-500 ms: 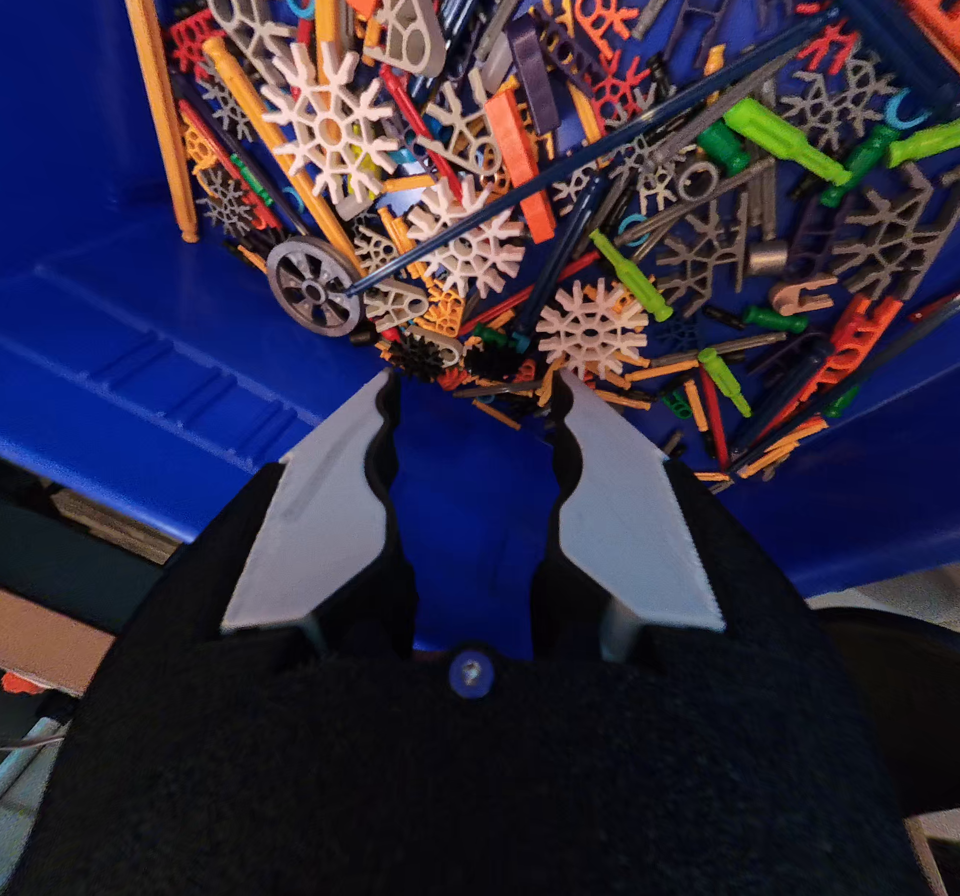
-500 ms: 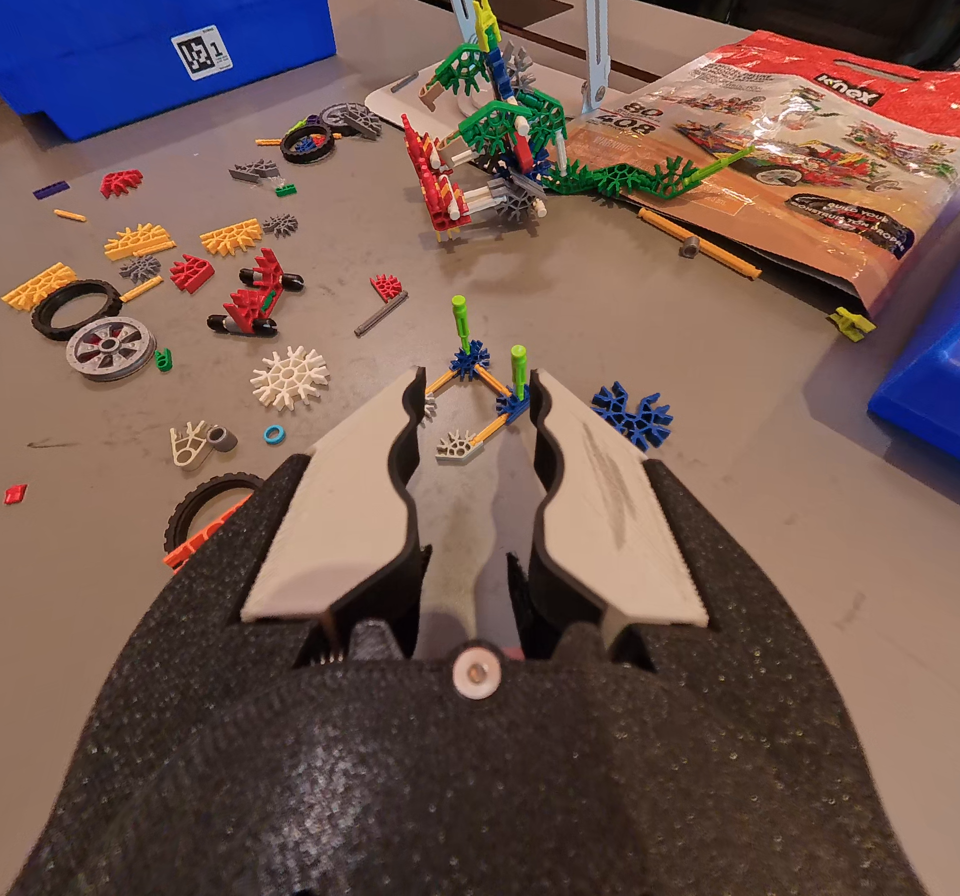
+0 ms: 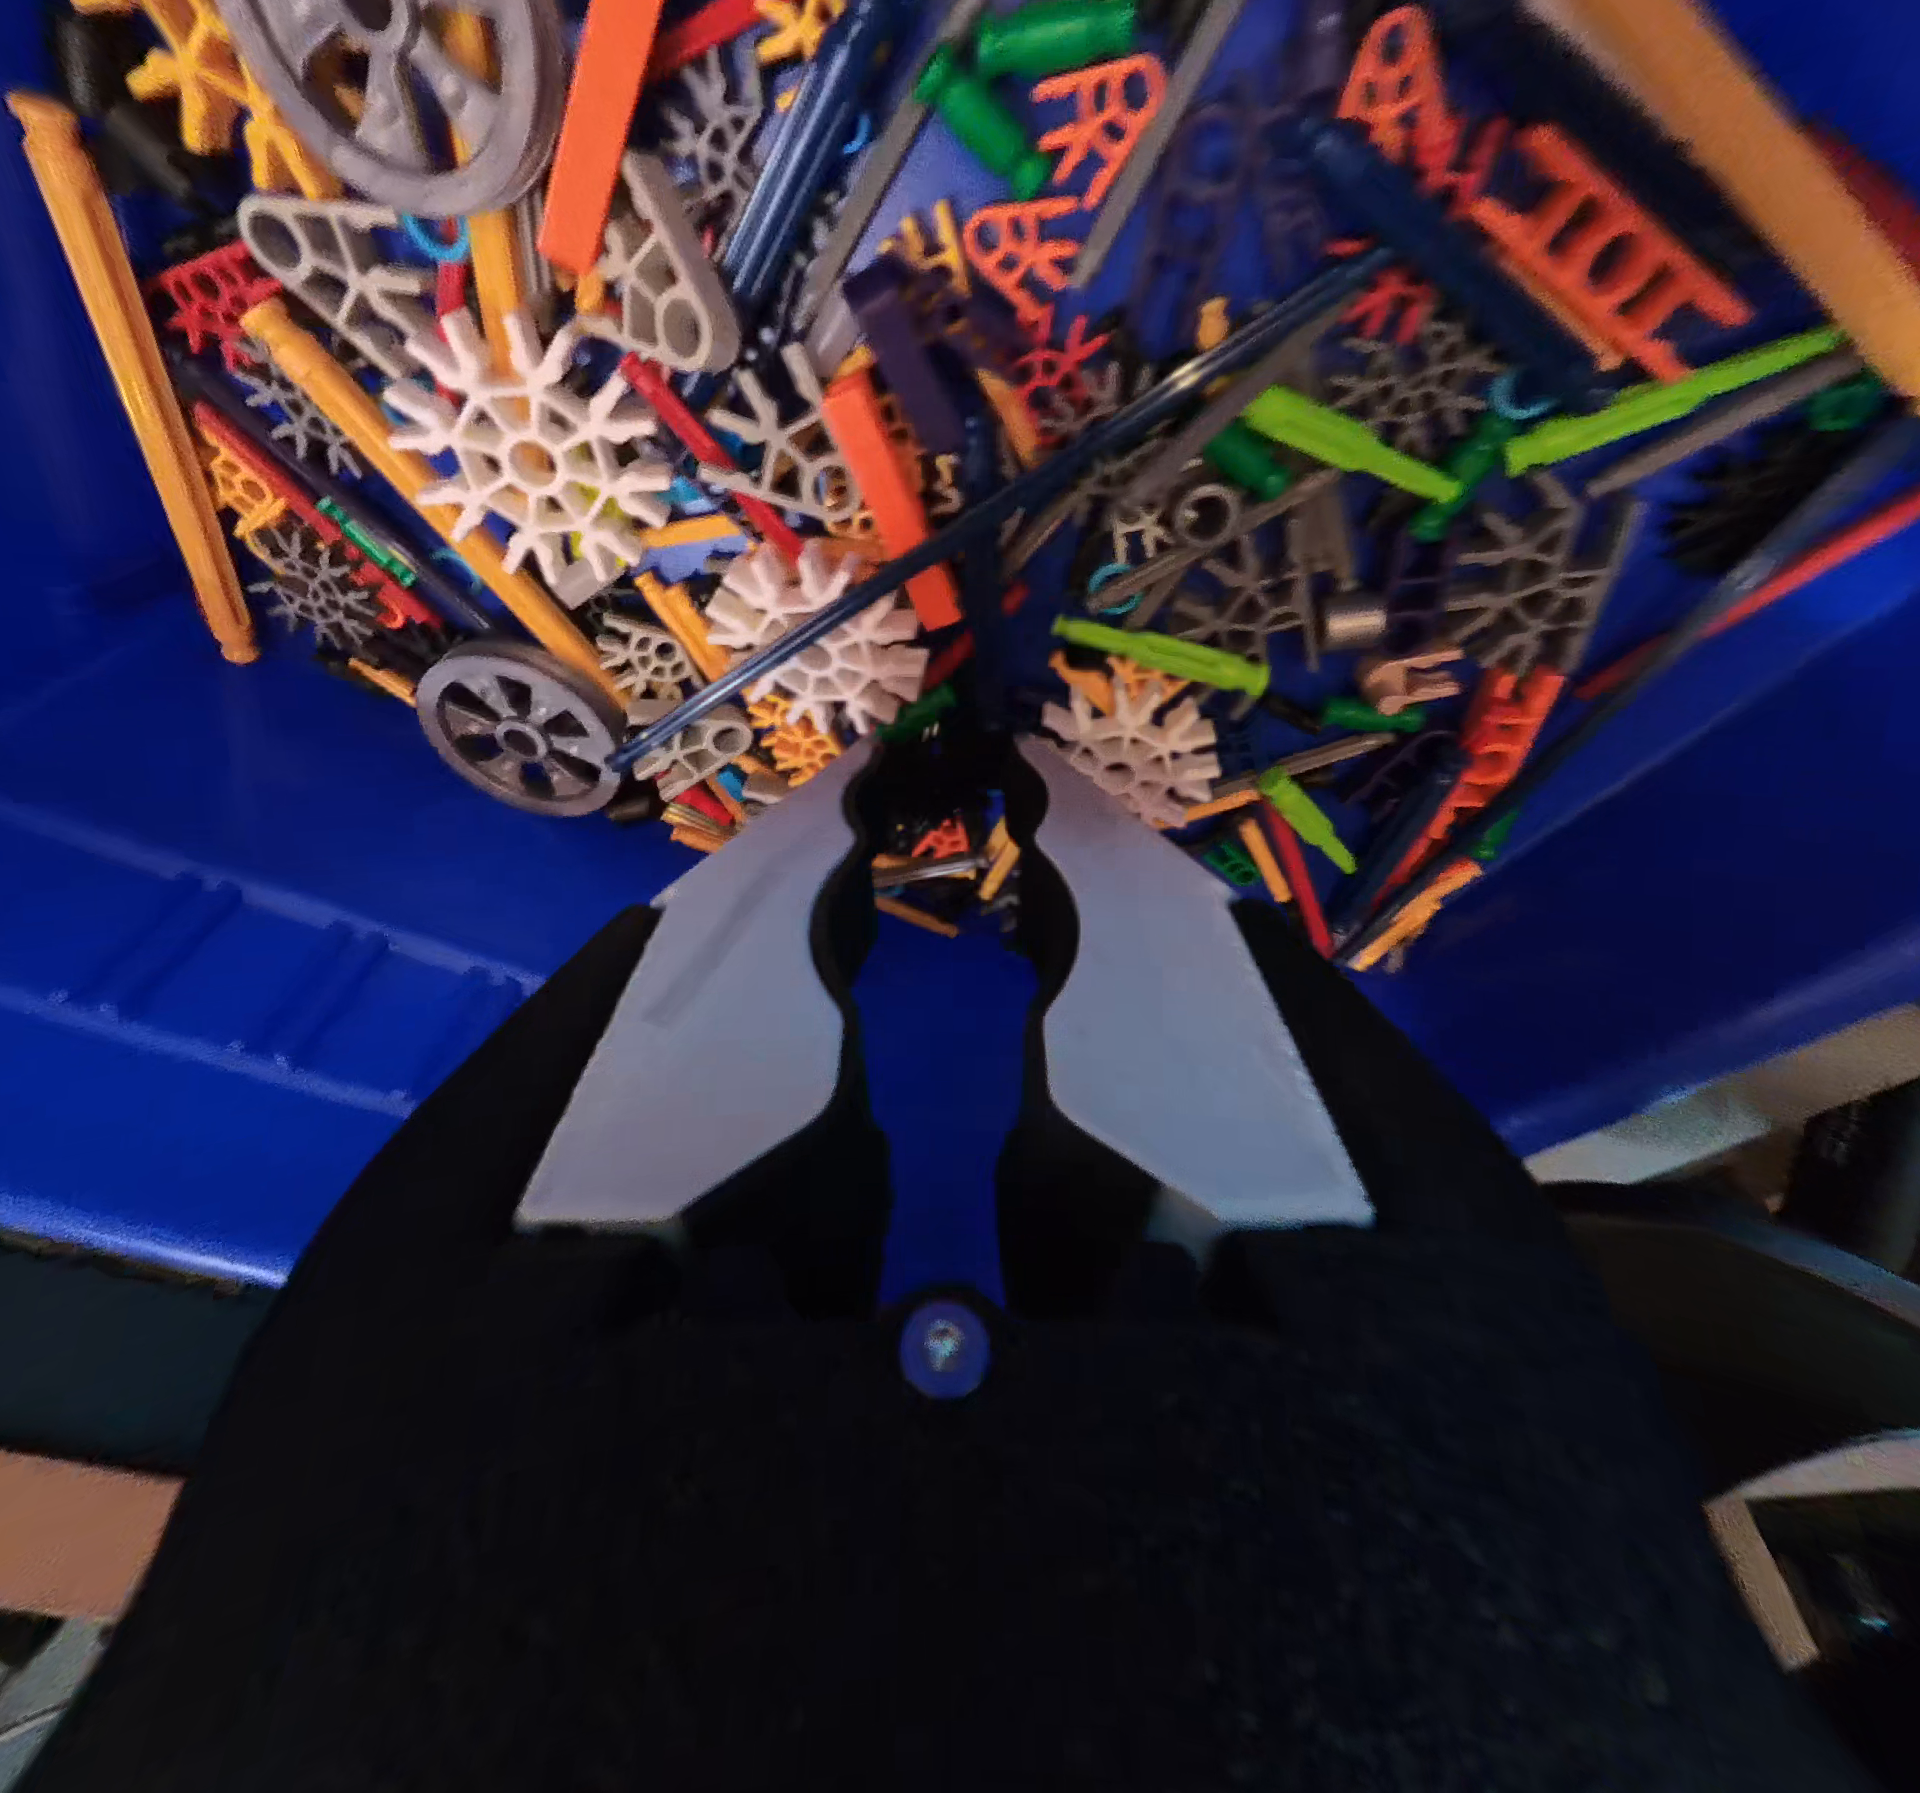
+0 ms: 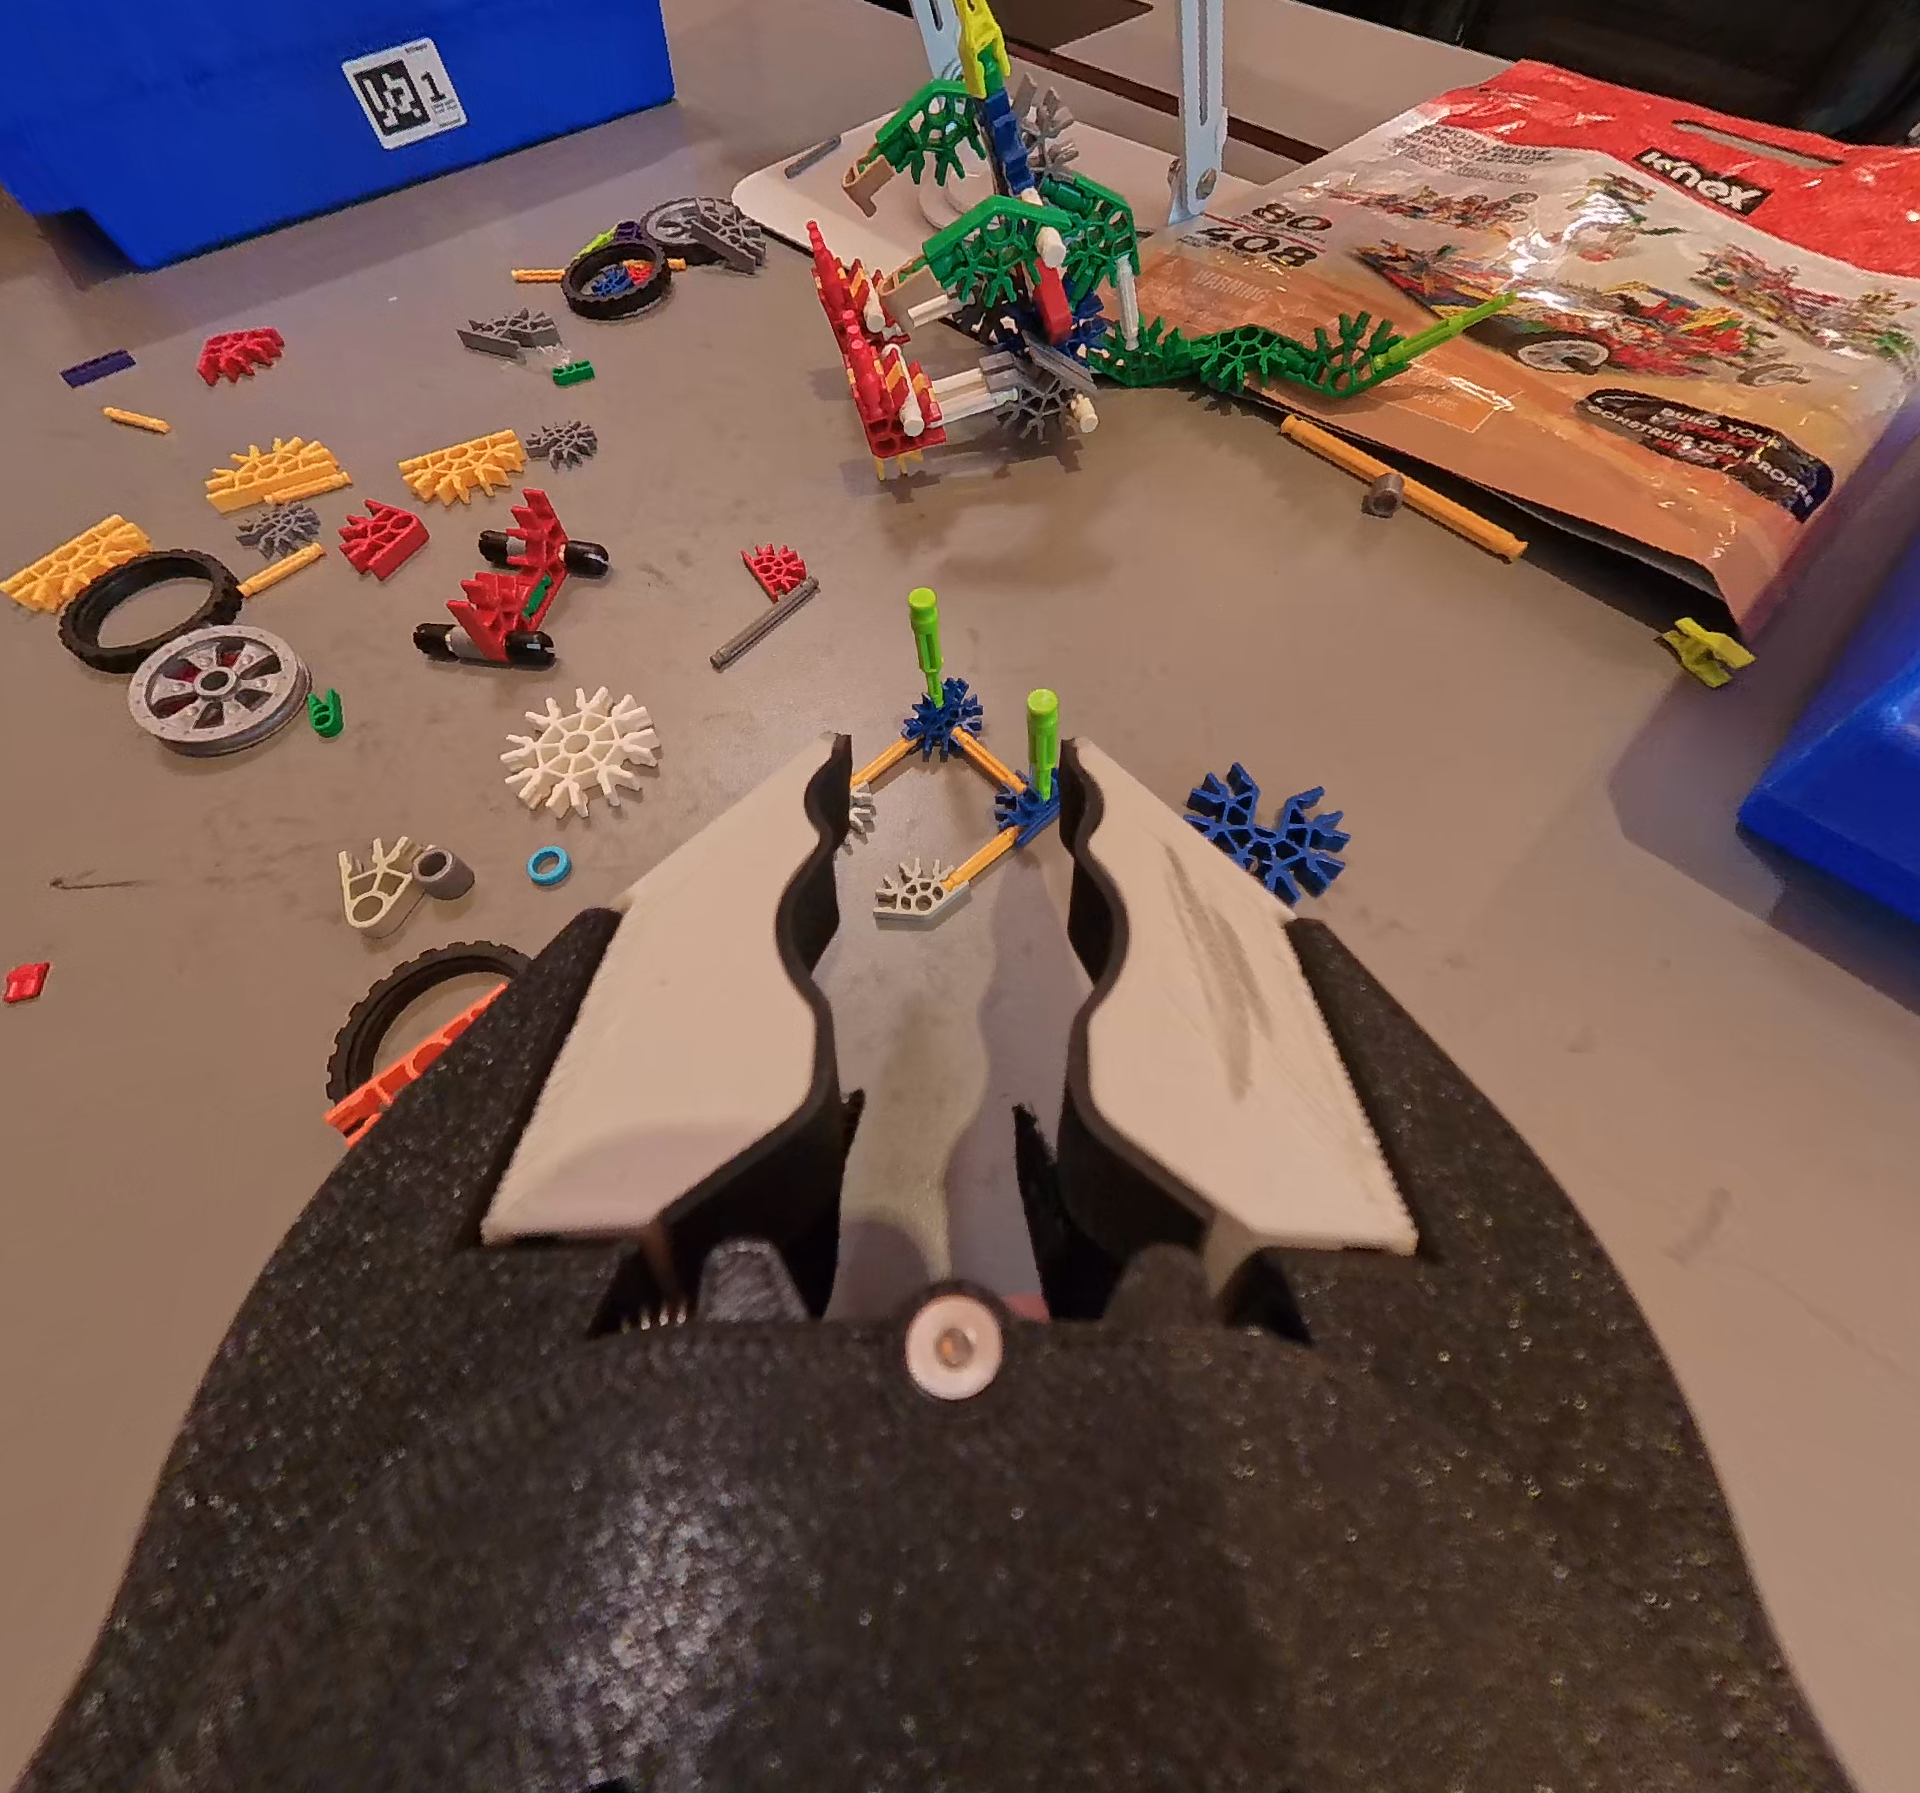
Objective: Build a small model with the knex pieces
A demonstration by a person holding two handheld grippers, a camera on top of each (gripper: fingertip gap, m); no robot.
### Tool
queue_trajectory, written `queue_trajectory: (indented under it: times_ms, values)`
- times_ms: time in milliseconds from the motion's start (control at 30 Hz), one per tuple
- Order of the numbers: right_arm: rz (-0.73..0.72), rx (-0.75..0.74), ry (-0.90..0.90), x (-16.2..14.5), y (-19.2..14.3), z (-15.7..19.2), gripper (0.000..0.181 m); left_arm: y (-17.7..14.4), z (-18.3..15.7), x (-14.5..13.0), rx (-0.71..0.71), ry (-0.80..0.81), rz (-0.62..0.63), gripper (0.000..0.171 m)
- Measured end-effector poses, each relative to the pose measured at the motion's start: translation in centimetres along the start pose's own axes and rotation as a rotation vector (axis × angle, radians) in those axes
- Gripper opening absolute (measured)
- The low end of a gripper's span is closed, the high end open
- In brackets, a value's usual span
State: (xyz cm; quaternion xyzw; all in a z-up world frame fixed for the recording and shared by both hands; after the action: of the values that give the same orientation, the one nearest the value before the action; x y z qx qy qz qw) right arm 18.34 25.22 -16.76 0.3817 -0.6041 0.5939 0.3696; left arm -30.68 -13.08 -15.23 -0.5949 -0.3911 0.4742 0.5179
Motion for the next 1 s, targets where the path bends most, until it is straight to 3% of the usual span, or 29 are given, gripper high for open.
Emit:
queue_trajectory:
  times_ms: [133,300,567,800,1000]
  values:
    - [-0.001,0.001,0.002,0.0,0.0,0.0,0.039,-3.1,0.6,-0.2,0.071,-0.048,-0.184,0.021]
    - [-0.001,0.001,0.005,0.0,0.0,-0.1,0.039,-4.7,1.5,-2.4,0.165,-0.091,-0.115,0.027]
    - [-0.002,0.001,0.005,0.0,0.0,-0.1,0.039,-2.6,0.9,-2.4,0.159,-0.056,-0.055,0.027]
    - [-0.001,0.002,0.005,0.0,0.0,-0.1,0.039,-0.5,0.4,-0.6,0.117,-0.026,-0.082,0.036]
    - [-0.003,0.002,0.005,0.0,0.0,-0.1,0.039,0.3,-0.2,-0.4,0.05,-0.017,-0.064,0.022]
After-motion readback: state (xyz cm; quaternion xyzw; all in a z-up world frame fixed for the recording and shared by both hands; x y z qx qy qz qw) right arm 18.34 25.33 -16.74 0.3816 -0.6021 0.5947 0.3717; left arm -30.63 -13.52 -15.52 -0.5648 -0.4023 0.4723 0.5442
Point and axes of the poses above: each gripper's, where its closed fingertips meet, y out along the fingers, x out of its top, z = x × y across the jaws, the point moved 9 cm from there along -y, back along the fingers, and after that the axes turned 6 degrees about -x, right-handed, at the moved point
